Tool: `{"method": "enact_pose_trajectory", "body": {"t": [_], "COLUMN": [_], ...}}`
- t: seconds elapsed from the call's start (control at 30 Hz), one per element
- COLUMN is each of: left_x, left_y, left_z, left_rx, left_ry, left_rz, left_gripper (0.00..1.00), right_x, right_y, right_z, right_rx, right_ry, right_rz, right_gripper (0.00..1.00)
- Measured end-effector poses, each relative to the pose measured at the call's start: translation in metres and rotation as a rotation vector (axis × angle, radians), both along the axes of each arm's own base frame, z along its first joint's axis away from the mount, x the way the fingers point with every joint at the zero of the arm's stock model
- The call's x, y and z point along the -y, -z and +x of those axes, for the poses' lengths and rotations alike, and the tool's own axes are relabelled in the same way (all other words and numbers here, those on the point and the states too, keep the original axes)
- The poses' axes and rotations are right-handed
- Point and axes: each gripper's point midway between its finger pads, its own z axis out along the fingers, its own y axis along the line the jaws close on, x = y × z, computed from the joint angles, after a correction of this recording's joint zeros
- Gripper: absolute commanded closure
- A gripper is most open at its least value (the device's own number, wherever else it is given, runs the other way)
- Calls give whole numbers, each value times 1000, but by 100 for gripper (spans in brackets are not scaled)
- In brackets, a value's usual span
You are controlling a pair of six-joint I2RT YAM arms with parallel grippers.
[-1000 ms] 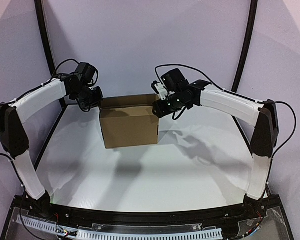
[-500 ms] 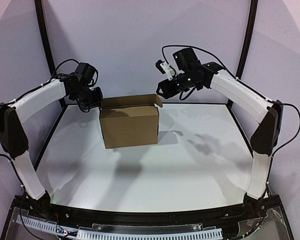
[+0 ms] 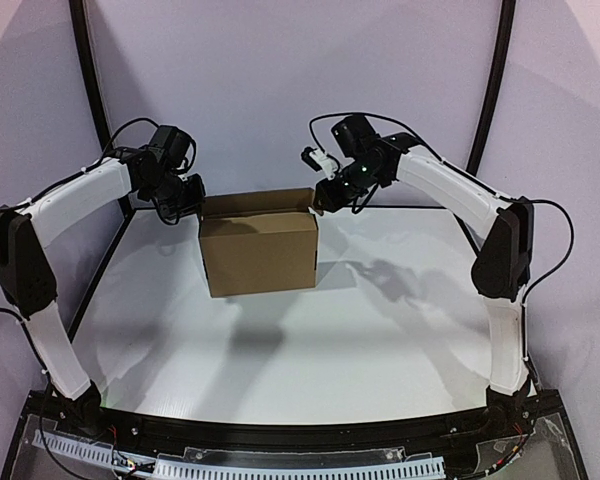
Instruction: Fold the paper box
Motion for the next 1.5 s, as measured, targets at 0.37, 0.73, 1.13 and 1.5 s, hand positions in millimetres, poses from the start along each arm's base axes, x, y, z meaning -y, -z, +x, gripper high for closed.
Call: {"method": "enact_pose_trajectory", "body": {"t": [0.37, 0.73, 1.13, 1.5], "left_x": [0, 0, 1, 0], "left_y": [0, 0, 2, 5], "left_z": [0, 0, -2, -21], "left_rx": [1, 2, 30, 109], "left_ry": [1, 1, 16, 48], "left_rz": [2, 1, -5, 9], "left_gripper": [99, 99, 99, 99], "right_x": [-10, -9, -10, -10], "right_y": [-7, -7, 2, 5], "right_z": [-10, -9, -22, -41], "right_rx": [-50, -37, -38, -18], "right_ry": [50, 100, 97, 107], "right_rz": [54, 35, 67, 140], "right_gripper": [100, 100, 100, 100]}}
